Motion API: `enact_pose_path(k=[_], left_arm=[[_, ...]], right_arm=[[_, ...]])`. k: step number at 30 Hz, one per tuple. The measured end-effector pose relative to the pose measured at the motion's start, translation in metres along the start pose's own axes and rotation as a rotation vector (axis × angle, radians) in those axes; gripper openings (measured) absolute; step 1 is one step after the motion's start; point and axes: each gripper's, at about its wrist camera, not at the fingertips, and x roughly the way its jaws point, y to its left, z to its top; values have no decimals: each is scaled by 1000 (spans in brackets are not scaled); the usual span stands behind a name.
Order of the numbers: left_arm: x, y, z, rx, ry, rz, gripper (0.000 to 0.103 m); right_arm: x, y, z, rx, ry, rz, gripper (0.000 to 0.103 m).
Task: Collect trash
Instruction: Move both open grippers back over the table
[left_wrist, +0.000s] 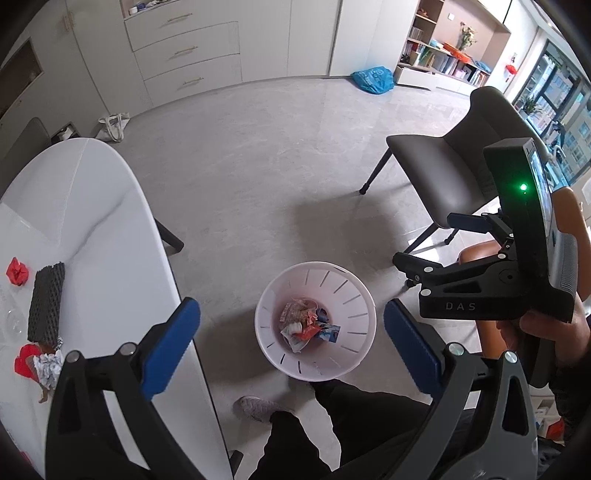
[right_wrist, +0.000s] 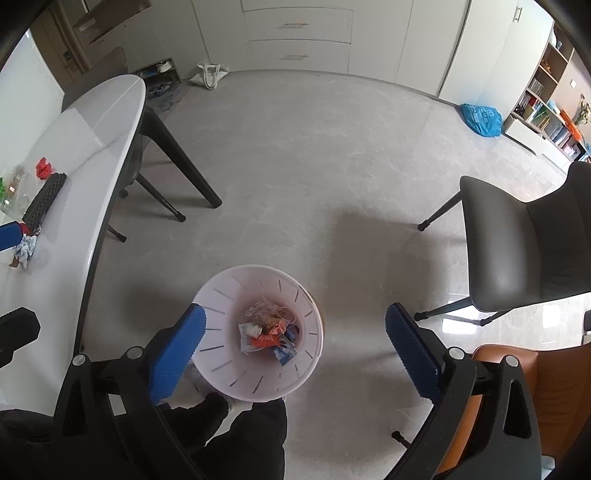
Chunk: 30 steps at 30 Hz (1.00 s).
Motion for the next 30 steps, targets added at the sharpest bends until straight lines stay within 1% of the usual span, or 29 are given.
enact_pose_path(k=[3, 10, 15, 17, 24, 28, 30], left_arm=[[-2, 3, -2, -16, -3, 8, 95], [-12, 24, -10, -66, -18, 30, 95], [-23, 46, -18, -131, -40, 68, 95], [-29, 61, -24, -176, -53, 93, 95], [-53, 120, -56, -360, -90, 175, 95], [-64, 155, -79, -475, -110, 240, 95], [-67, 168, -90, -515, -118, 276, 95]], right_arm=[[0, 6, 3, -11, -2, 3, 97], [-2, 26, 11, -48, -12, 21, 97], [-4, 53, 24, -96, -34, 52, 97], [-5, 66, 30, -121, -43, 69, 97], [-7, 131, 52, -256, -77, 145, 97], [-7, 169, 61, -318, -85, 189, 98], [-7, 186, 64, -345, -84, 212, 98]])
